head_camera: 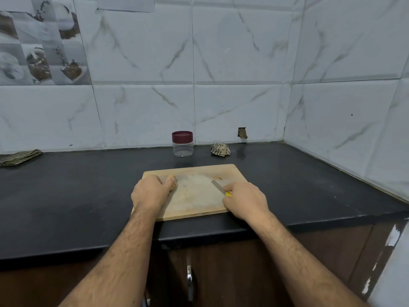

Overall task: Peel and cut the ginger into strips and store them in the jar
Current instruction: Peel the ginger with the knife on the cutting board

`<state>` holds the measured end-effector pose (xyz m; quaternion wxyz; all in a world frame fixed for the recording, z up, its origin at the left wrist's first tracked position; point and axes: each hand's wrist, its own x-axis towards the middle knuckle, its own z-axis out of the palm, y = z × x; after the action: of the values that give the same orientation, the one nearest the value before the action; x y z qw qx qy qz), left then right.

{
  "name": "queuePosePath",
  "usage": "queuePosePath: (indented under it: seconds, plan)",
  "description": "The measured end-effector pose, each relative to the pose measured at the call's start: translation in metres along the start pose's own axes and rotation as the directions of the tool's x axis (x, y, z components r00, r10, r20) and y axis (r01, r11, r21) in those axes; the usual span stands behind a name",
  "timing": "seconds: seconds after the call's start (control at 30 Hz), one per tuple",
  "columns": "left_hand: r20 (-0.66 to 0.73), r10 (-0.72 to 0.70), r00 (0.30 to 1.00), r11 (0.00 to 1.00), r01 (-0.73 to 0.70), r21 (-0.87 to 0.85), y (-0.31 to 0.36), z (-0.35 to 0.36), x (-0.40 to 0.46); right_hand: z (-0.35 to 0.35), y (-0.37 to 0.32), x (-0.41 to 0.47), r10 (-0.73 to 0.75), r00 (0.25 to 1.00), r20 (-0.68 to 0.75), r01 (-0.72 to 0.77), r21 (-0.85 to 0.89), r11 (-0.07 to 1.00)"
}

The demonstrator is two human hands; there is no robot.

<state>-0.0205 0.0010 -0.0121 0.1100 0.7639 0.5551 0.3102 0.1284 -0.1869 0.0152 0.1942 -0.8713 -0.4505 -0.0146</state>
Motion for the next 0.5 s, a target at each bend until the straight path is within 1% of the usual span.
queuePosePath:
  seconds: [0.2, 0.37, 0.5]
  plan:
    - [-0.001, 0.003, 1.000, 1.000, -0.003, -0.007, -0.001, 0.000, 0.000, -0.005, 0.011, 0.003, 0.077, 0.997, -0.009, -0.077, 0.022, 0.997]
    - [-0.002, 0.004, 1.000, 1.000, -0.004, -0.002, -0.001, 0.001, 0.000, 0.000, -0.003, 0.007, 0.075, 0.997, -0.017, -0.073, 0.121, 0.990]
    - [0.001, 0.005, 1.000, 1.000, -0.005, 0.005, 0.000, -0.001, -0.001, 0.007, -0.021, 0.020, 0.065, 0.998, 0.001, -0.065, 0.094, 0.994]
